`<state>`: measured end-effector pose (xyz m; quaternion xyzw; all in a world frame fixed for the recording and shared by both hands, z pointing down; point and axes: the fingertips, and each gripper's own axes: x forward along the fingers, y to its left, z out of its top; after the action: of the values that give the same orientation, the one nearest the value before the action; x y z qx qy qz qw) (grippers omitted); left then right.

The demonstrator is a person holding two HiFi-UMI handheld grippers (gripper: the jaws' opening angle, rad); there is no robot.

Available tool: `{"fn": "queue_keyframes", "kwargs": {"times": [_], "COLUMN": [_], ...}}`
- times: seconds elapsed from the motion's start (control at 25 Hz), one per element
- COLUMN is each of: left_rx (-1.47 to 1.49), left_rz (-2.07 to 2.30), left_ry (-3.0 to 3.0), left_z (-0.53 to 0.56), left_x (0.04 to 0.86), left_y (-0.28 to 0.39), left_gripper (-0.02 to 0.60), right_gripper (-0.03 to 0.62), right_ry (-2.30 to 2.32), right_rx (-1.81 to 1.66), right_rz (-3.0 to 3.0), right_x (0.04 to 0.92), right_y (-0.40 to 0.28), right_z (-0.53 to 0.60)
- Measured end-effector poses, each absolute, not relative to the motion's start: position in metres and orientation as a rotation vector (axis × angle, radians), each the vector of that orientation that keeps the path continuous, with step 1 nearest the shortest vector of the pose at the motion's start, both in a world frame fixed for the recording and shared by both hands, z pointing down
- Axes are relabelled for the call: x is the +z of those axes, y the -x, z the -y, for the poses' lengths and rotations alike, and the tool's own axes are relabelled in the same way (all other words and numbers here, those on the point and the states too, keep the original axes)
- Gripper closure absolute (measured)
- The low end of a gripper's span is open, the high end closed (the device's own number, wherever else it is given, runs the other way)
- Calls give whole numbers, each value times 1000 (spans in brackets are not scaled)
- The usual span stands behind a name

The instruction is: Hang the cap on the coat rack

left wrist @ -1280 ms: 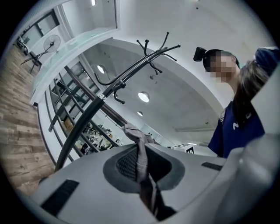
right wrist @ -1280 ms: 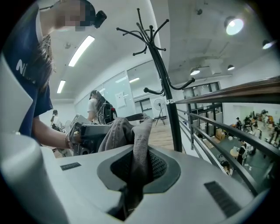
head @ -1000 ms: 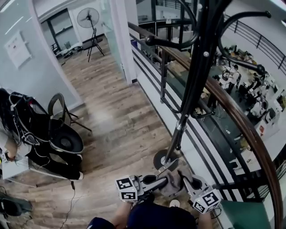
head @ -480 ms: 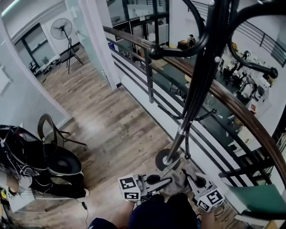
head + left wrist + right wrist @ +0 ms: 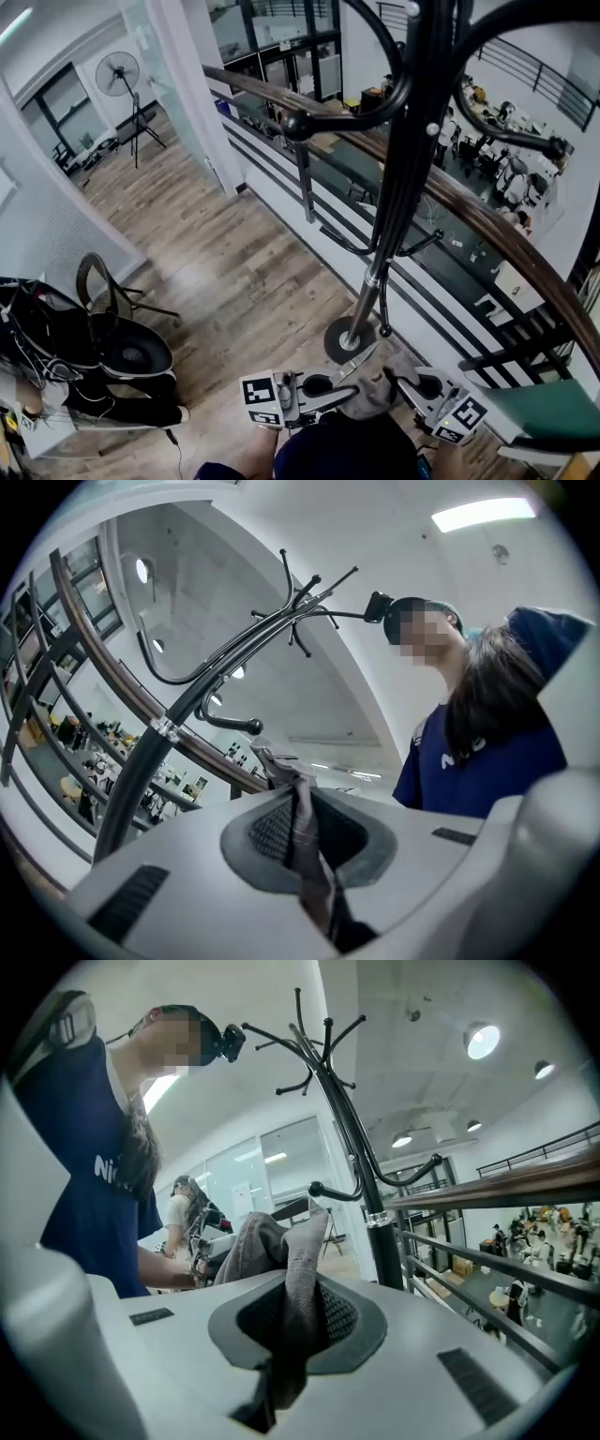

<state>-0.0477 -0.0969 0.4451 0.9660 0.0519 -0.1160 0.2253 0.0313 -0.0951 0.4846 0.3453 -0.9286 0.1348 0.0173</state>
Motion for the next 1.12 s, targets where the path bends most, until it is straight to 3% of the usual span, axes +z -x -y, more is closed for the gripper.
{"fn": "queue_keyframes", "kwargs": {"times": [0.44,1.12], "left_rx": [-498,-271], "left_rz": [-88,73], "left_ry": [-2823,-2791], "left_z": [109,160], "left_x": [366,424], "left_y": [50,30], "left_gripper": [560,558], "right_gripper": [560,560], "right_ry": [-912,-892], "right_rx": [90,212], "right_rz": [3047,2936], "right_x": [396,460], "right_y": [-34,-46], "right_z": [105,144]}}
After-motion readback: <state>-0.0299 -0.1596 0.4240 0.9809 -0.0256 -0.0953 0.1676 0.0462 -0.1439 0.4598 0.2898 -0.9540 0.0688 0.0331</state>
